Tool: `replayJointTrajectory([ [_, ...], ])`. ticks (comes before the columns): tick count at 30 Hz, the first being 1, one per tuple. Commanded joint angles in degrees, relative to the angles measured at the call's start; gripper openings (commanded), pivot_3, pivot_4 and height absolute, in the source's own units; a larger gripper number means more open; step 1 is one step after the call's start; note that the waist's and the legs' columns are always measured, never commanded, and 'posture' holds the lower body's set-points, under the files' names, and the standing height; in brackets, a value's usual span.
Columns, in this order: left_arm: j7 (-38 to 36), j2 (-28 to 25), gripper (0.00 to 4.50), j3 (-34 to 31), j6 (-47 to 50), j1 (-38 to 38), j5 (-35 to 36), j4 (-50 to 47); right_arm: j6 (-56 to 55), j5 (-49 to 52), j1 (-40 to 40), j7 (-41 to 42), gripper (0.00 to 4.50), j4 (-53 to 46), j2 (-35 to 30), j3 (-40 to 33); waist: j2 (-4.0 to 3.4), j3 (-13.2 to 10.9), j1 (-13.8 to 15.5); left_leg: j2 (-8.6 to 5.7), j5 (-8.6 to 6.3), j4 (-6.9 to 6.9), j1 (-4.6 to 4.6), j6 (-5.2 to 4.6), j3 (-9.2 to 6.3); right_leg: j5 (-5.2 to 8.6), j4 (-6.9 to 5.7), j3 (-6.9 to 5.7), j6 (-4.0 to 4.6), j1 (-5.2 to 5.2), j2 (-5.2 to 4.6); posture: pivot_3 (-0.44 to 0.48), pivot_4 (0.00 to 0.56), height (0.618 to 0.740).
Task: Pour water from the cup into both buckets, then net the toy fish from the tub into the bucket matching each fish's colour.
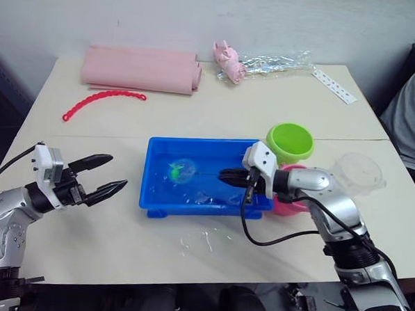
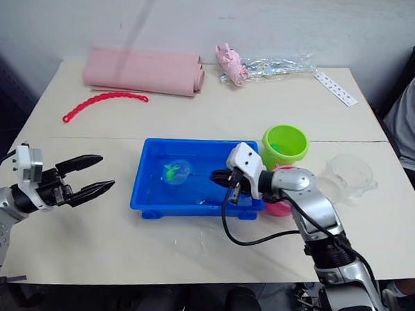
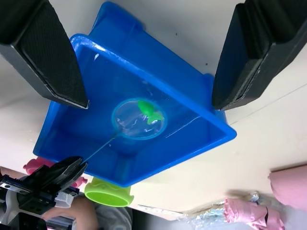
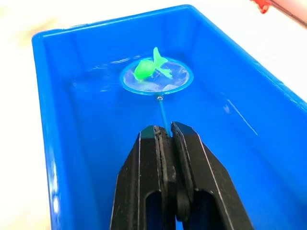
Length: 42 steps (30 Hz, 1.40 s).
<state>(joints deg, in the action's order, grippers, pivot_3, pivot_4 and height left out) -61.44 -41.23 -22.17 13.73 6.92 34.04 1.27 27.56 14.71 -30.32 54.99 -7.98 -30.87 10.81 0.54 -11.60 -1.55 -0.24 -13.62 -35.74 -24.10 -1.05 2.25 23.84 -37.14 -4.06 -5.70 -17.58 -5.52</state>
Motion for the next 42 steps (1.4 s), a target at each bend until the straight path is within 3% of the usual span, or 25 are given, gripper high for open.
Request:
replayJointTrajectory([
  [1, -0.5, 0.5, 4.47, 1.2, -1.0, 1.8, -0.1, -0.5, -1.0, 2.4, 2.2, 0.8, 0.0, -4.6, -2.9, -4.7, 0.01, 0.0, 0.0, 0.0, 0.0, -0.01, 0.0, 0.0, 0.0, 0.0, 0.01, 0.0, 0.0, 0.01, 0.0, 0.0, 0.15, 0.74],
  [22, -3.1, 7.8, 4.47, 12.8, -4.0, 14.9, -3.5, 6.1, -0.9, 11.8, 21.5, -2.5, 0.0, -20.1, -12.3, -27.6, 0.01, 0.0, 0.2, -0.02, 0.03, -0.16, -0.03, -0.06, 0.0, 0.0, 0.04, -0.04, 0.0, 0.09, 0.02, 0.0, 0.15, 0.74],
  [25, -3.5, 10.0, 4.47, 14.1, -4.4, 16.9, -3.3, 7.4, 1.7, 14.7, 21.9, -1.6, 0.0, -21.1, -15.5, -34.5, 0.01, 0.0, 0.4, -0.03, 0.03, -0.17, -0.03, -0.06, 0.0, 0.0, 0.04, -0.04, 0.0, 0.1, 0.01, 0.0, 0.15, 0.74],
  [33, -3.8, 12.7, 4.47, 15.4, -5.3, 19.3, -3.6, 8.7, -3.4, 9.6, 23.6, 0.1, 0.0, -13.3, -22.5, -41.6, 0.01, 0.0, 1.7, -0.05, 0.07, -0.32, -0.03, -0.14, 0.0, 0.0, 0.13, -0.03, -0.01, 0.15, 0.0, 0.0, 0.15, 0.74],
  [42, -3.0, 15.0, 4.47, 16.3, -3.3, 19.5, -1.8, 4.3, -25.2, -7.5, 24.2, -4.1, 0.0, -1.4, -28.0, -37.9, 0.0, 0.0, 1.5, -0.07, 0.1, -0.33, -0.04, -0.19, 0.04, -0.01, 0.12, -0.06, -0.02, 0.15, 0.01, 0.0, 0.15, 0.74],
])
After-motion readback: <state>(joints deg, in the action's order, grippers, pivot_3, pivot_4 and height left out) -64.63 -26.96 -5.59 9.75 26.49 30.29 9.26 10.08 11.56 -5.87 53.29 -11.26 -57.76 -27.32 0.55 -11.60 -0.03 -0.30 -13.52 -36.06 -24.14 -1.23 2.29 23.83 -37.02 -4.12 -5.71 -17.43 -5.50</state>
